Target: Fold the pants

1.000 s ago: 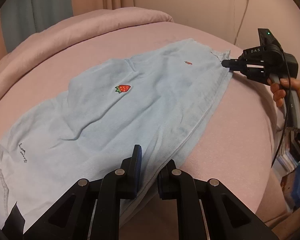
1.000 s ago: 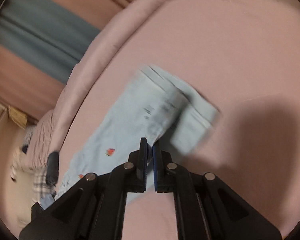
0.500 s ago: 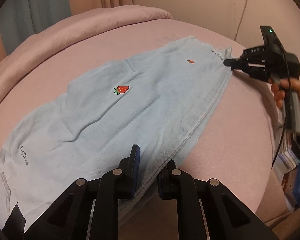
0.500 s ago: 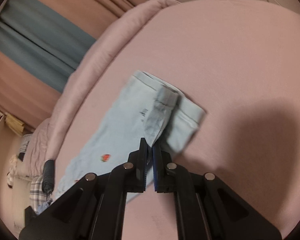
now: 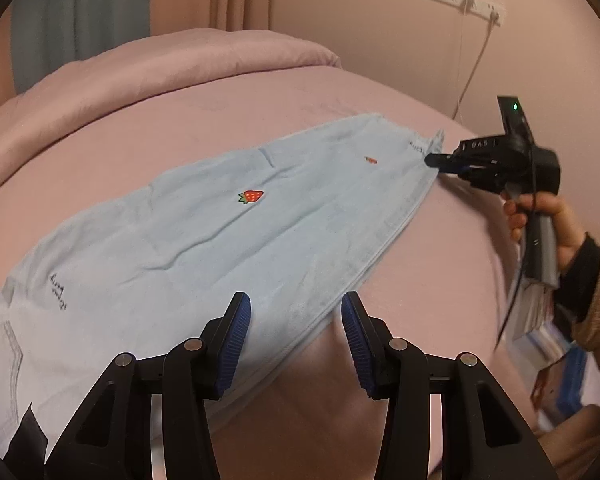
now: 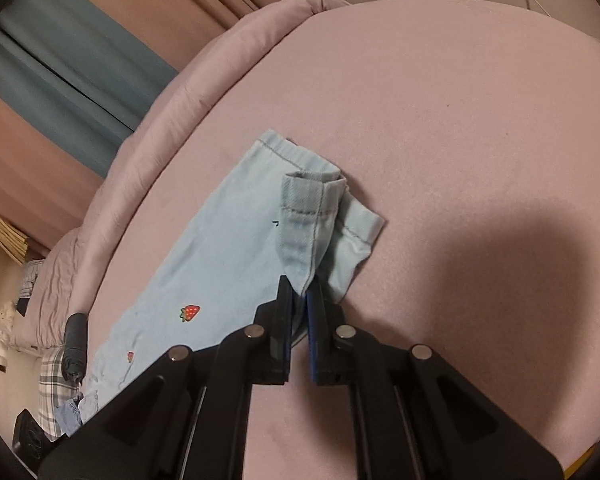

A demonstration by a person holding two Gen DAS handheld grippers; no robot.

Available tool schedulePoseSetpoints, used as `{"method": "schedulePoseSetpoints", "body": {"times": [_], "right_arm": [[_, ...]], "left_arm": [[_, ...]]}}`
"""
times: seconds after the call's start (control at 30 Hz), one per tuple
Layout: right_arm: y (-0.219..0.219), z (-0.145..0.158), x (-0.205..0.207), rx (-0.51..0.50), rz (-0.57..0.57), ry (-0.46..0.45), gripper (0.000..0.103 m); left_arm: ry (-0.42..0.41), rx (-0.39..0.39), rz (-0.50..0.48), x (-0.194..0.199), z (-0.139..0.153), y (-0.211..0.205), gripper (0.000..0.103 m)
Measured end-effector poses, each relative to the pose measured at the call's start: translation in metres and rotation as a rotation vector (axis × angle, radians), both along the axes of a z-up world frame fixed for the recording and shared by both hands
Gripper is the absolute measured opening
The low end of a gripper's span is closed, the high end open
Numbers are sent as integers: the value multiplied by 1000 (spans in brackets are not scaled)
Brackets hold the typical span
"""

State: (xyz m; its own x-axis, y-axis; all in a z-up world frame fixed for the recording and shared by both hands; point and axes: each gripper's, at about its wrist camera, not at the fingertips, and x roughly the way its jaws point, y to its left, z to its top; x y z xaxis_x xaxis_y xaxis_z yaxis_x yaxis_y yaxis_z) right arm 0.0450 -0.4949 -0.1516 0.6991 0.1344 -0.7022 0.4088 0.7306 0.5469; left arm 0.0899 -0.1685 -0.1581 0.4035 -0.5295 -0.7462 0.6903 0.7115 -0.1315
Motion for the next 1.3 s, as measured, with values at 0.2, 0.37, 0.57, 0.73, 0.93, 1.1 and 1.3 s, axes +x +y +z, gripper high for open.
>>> {"method": "schedulePoseSetpoints", "body": {"times": [0.2,0.37,0.57,0.73,0.93,1.1,1.3], "right_arm": [[4,37,19,-13,40,-80,5],[23,109,33,-66,109,-285,5],[1,56,18,-8,31,-150,6],[-13,-8,9,56,-11,-29,4],[-17,6,3,10,-51,7,25],[14,67,-2,-353,-93,-53,34],[70,47,60,-250,262,33,23]], "left_arm": [[20,-47,90,11,10,25,47],[30,-119,164,22,20,46,53],[53,-104,191,29,13,47,53],[41,-91,198,27,14,52,53],[45,-62,243,35,11,62,53],[64,-39,229,43,8,54,53],[104,24,77,45,-16,-11,53]]}}
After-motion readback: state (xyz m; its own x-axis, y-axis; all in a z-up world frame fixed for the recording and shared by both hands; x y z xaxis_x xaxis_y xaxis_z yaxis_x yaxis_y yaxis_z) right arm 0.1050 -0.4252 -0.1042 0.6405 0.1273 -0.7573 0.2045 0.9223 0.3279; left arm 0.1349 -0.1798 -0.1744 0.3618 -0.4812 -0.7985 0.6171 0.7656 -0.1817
